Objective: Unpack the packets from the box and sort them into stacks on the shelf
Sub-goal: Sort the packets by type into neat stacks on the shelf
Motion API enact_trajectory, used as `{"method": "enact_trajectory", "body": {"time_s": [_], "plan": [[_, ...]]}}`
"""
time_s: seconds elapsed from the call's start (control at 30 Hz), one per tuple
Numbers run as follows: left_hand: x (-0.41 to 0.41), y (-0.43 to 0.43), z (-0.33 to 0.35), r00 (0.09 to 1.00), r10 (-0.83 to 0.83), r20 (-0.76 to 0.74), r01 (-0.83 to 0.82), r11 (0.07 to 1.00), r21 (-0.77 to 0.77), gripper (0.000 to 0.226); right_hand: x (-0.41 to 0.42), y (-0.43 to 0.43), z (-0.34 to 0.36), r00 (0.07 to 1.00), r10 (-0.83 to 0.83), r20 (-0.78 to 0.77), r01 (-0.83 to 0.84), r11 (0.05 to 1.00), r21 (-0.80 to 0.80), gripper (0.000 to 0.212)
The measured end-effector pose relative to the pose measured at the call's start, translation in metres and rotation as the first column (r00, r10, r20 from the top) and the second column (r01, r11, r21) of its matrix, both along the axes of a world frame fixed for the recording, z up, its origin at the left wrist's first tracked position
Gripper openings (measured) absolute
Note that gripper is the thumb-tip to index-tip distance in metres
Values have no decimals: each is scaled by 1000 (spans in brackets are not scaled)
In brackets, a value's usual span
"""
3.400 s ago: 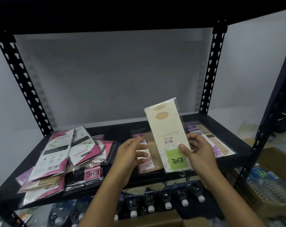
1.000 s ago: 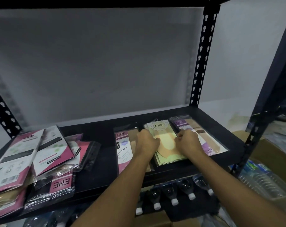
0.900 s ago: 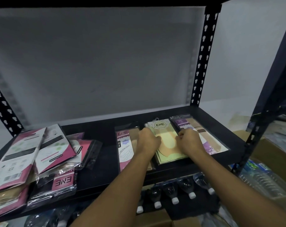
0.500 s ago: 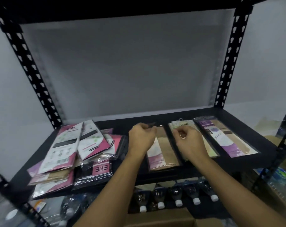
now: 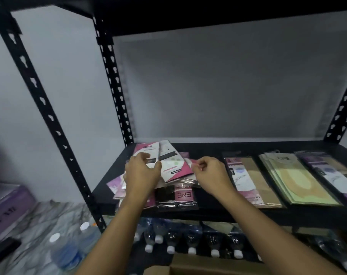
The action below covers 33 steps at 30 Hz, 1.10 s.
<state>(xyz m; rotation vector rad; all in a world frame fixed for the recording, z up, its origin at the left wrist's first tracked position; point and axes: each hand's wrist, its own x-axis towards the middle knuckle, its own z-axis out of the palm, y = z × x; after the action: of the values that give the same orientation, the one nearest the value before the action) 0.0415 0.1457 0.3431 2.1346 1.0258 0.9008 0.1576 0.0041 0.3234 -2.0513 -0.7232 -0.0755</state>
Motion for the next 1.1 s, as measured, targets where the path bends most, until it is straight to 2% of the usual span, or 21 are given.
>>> {"method": "enact_trajectory", "body": {"time_s": [0.07, 0.17, 0.33, 0.4, 0.5, 0.6, 0.7, 0.9, 1.1], "plan": [[-14, 18, -7, 987, 83, -138, -79, 996, 37, 49, 1, 14, -2, 1000, -6, -4, 5, 999, -49, 25], [-29, 37, -16, 951, 112, -288, -113, 994, 12, 59, 3, 32, -1, 999, -32, -34, 27, 989, -144, 31], [-34, 57, -30, 933, 41, -357, -85, 990, -109, 62, -1, 51, -3, 992, -77, -96, 50, 964, -262, 33], [-35, 62, -29, 949, 2, -315, -60, 983, -173, 52, -5, 53, 0, 987, -74, -142, 36, 967, -254, 23], [-40, 65, -22, 986, -74, -148, 18, 938, -345, 28, -6, 52, 5, 962, -41, -270, -16, 979, -203, 15], [-44, 69, -17, 995, -92, 26, 93, 869, -486, 27, -6, 48, 12, 908, 25, -417, -52, 997, -54, 13], [-51, 67, -16, 976, -68, 206, 180, 782, -596, 30, -7, 39, 16, 847, 56, -528, -17, 997, 79, 7], [-60, 46, -20, 911, -14, 411, 309, 682, -663, 30, -17, 12, 12, 828, 128, -546, 43, 956, 290, 12], [-63, 35, -25, 906, 13, 424, 296, 697, -653, 35, -29, -11, 15, 836, 141, -530, 80, 925, 372, 13]]}}
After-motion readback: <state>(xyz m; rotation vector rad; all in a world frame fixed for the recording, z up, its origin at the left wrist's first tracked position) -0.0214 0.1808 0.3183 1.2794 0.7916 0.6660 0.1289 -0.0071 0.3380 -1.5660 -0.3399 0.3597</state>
